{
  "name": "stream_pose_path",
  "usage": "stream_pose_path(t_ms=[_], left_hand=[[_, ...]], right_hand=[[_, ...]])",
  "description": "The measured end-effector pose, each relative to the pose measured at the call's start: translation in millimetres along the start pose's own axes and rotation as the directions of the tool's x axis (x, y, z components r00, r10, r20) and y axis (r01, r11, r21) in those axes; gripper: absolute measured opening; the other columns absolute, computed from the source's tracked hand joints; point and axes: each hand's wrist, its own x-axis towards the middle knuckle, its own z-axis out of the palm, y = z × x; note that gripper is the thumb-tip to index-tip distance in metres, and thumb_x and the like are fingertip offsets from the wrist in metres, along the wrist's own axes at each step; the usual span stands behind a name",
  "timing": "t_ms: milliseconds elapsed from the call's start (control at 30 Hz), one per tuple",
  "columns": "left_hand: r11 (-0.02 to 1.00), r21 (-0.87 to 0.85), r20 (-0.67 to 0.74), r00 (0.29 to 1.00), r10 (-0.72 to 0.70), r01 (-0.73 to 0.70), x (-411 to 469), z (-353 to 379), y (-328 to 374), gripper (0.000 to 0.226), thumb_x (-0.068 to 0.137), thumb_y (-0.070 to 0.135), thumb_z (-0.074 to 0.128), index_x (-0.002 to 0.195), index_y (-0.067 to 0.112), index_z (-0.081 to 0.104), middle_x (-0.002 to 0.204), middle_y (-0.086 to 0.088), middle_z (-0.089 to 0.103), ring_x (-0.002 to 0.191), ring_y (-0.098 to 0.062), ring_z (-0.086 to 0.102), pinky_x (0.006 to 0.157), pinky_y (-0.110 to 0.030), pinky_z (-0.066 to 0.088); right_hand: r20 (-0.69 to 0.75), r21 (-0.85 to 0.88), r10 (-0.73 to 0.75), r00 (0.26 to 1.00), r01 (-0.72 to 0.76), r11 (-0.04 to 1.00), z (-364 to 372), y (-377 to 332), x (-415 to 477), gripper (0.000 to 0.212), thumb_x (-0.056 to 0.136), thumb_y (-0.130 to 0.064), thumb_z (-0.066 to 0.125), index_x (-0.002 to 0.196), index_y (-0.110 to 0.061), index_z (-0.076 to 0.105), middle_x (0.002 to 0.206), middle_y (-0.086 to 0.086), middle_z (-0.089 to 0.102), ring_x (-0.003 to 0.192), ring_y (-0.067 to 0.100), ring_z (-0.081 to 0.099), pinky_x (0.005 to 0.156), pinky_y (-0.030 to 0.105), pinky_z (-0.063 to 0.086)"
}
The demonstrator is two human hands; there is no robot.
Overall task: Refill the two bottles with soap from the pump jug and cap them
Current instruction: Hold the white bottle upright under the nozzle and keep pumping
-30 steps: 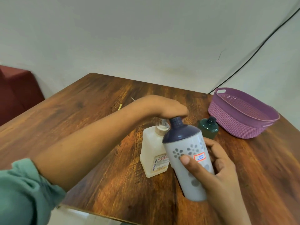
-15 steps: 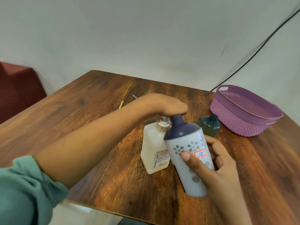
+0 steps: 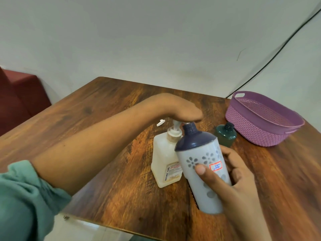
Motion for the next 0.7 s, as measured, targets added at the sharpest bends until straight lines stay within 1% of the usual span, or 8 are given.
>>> stream_pose_path(t_ms=[100, 200, 267, 400, 467, 533, 600, 700], left_hand=[[0.999, 0.007, -0.014, 0.999, 0.035, -0.035, -0.1, 2.2, 0.9, 0.026, 0.098, 0.017, 0.032, 0.086, 0.009, 0.054, 0.099, -0.011, 0.056, 0.084, -0.022, 0.048, 0.069, -0.025, 0.038], [0.998, 0.035, -0.026, 0.998, 0.049, -0.048, -0.9, 11.5, -3.5, 0.026, 0.097, 0.014, 0.035, 0.093, 0.005, 0.059, 0.108, -0.015, 0.061, 0.094, -0.028, 0.056, 0.077, -0.029, 0.043], [0.997, 0.051, 0.010, 0.999, 0.050, -0.050, -0.8, 10.9, -4.8, 0.022, 0.097, 0.015, 0.035, 0.085, 0.011, 0.052, 0.102, -0.013, 0.057, 0.087, -0.025, 0.050, 0.077, -0.032, 0.041], [0.999, 0.039, 0.095, 0.995, 0.022, -0.025, 1.3, -0.9, 2.2, 0.026, 0.098, 0.015, 0.032, 0.075, 0.017, 0.044, 0.093, -0.006, 0.045, 0.084, -0.020, 0.039, 0.071, -0.026, 0.035], [1.000, -0.003, 0.055, 0.998, 0.024, -0.024, 2.9, 1.7, 0.2, 0.027, 0.099, 0.017, 0.030, 0.088, 0.011, 0.054, 0.100, -0.008, 0.053, 0.090, -0.023, 0.048, 0.074, -0.026, 0.039], [0.999, -0.034, 0.020, 0.999, 0.039, -0.038, 1.8, 9.3, -3.3, 0.030, 0.098, 0.018, 0.030, 0.101, 0.008, 0.058, 0.112, -0.011, 0.061, 0.101, -0.029, 0.056, 0.083, -0.031, 0.045], [0.999, -0.033, 0.014, 0.999, 0.038, -0.038, 0.6, 12.9, -5.8, 0.026, 0.098, 0.019, 0.031, 0.097, 0.011, 0.055, 0.116, -0.015, 0.061, 0.104, -0.030, 0.057, 0.089, -0.035, 0.045], [0.999, -0.044, -0.001, 1.000, 0.021, -0.021, -3.8, 3.4, -1.9, 0.031, 0.100, 0.020, 0.031, 0.101, 0.007, 0.058, 0.116, -0.016, 0.061, 0.102, -0.028, 0.057, 0.084, -0.033, 0.044]], right_hand=[[0.001, 0.012, 0.008, 1.000, -0.008, 1.000, -0.4, 1.6, 0.8, 0.065, 0.038, -0.044, 0.078, 0.100, -0.028, 0.065, 0.087, -0.001, 0.074, 0.073, 0.014, 0.071, 0.054, 0.021, 0.054], [0.001, -0.001, 0.016, 1.000, -0.016, 1.000, -0.9, 2.0, 1.8, 0.064, 0.040, -0.044, 0.079, 0.100, -0.029, 0.065, 0.088, -0.001, 0.073, 0.075, 0.015, 0.071, 0.055, 0.023, 0.054], [0.001, -0.017, 0.010, 1.000, -0.010, 1.000, -0.8, 1.6, 2.1, 0.064, 0.040, -0.045, 0.079, 0.101, -0.029, 0.065, 0.088, -0.001, 0.073, 0.075, 0.014, 0.071, 0.055, 0.022, 0.054], [0.005, -0.022, 0.000, 1.000, 0.000, 1.000, -1.0, -1.2, 1.0, 0.066, 0.033, -0.050, 0.082, 0.095, -0.036, 0.066, 0.089, 0.000, 0.073, 0.075, 0.017, 0.071, 0.055, 0.024, 0.055], [-0.006, -0.041, -0.010, 1.000, 0.010, 0.999, -0.6, -0.5, 0.0, 0.071, 0.030, -0.055, 0.083, 0.096, -0.036, 0.066, 0.089, 0.000, 0.073, 0.074, 0.015, 0.071, 0.055, 0.023, 0.055], [-0.012, -0.037, -0.006, 1.000, 0.005, 0.999, -0.2, 0.5, 0.0, 0.066, 0.035, -0.048, 0.081, 0.097, -0.033, 0.066, 0.087, -0.001, 0.073, 0.073, 0.014, 0.071, 0.054, 0.022, 0.054], [-0.001, -0.030, 0.003, 1.000, -0.003, 1.000, 0.1, 0.4, 0.9, 0.065, 0.038, -0.045, 0.080, 0.099, -0.030, 0.065, 0.086, -0.002, 0.073, 0.073, 0.014, 0.071, 0.054, 0.021, 0.054], [0.007, -0.012, 0.002, 1.000, -0.002, 1.000, 0.8, -2.5, 0.5, 0.070, 0.031, -0.049, 0.084, 0.097, -0.033, 0.066, 0.087, 0.001, 0.074, 0.074, 0.017, 0.071, 0.055, 0.022, 0.054]])
